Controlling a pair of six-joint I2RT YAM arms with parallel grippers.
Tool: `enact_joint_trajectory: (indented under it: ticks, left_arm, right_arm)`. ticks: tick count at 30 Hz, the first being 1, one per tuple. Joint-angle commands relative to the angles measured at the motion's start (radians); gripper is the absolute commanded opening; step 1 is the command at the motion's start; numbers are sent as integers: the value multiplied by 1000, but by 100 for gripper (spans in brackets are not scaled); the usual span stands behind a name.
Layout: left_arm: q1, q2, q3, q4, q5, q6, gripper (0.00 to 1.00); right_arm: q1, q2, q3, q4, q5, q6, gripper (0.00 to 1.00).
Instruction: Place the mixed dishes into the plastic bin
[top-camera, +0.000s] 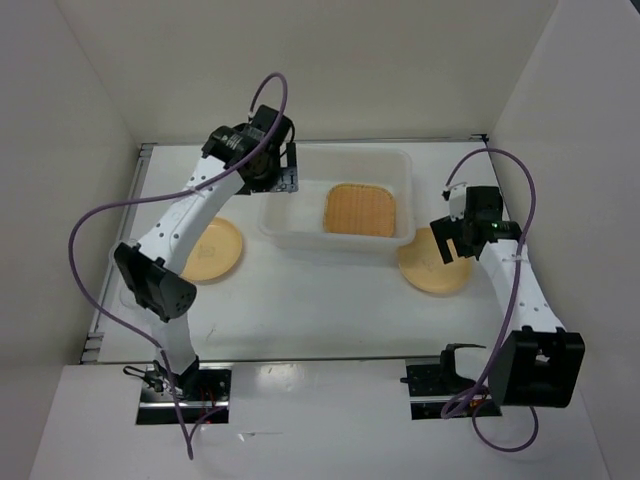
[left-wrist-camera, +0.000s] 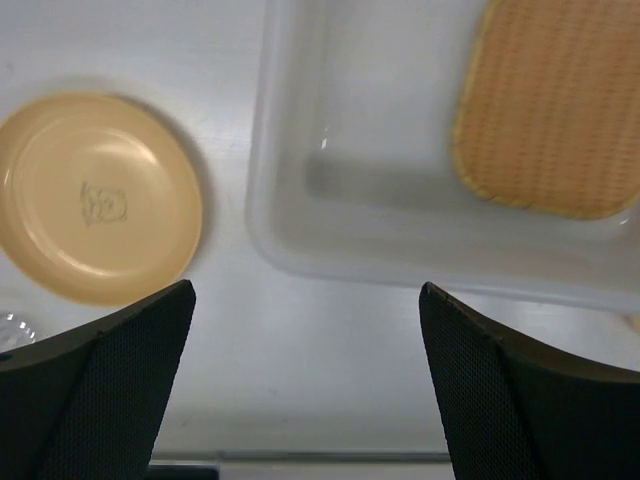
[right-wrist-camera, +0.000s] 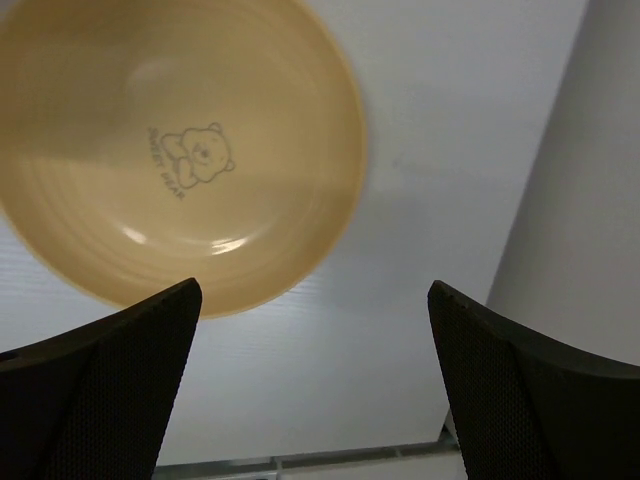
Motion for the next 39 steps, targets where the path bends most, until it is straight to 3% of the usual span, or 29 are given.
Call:
enact_joint_trajectory:
  ticks: [1,2,5,11,17,27,39]
  left_arm:
    - [44,-192,-170,107,-6,-21,99]
    - [62,-222,-263,122,4,-21,99]
    - [82,-308,-350,142,40,-41,100]
    - [82,-387,-483,142,61,-51,100]
    - [82,-432,-534,151,83,-51,100]
    - [82,-449,-576,182,133,-22,100]
    - [82,-460,-631,182,152,-66,100]
  right_arm:
    - [-48,43,35,-24,-154,-70,98]
    - [-74,96,35,-23,-183,-93,98]
    - [-189,181,95,-46,-280,-139,98]
    - [-199,315,110,-46,-350,-216,98]
    - [-285,433,167,-148,-538,-337,98]
    - [-332,612,222,-123,-567,-283,98]
    - [-450,845,333,-211,-648,-379,98]
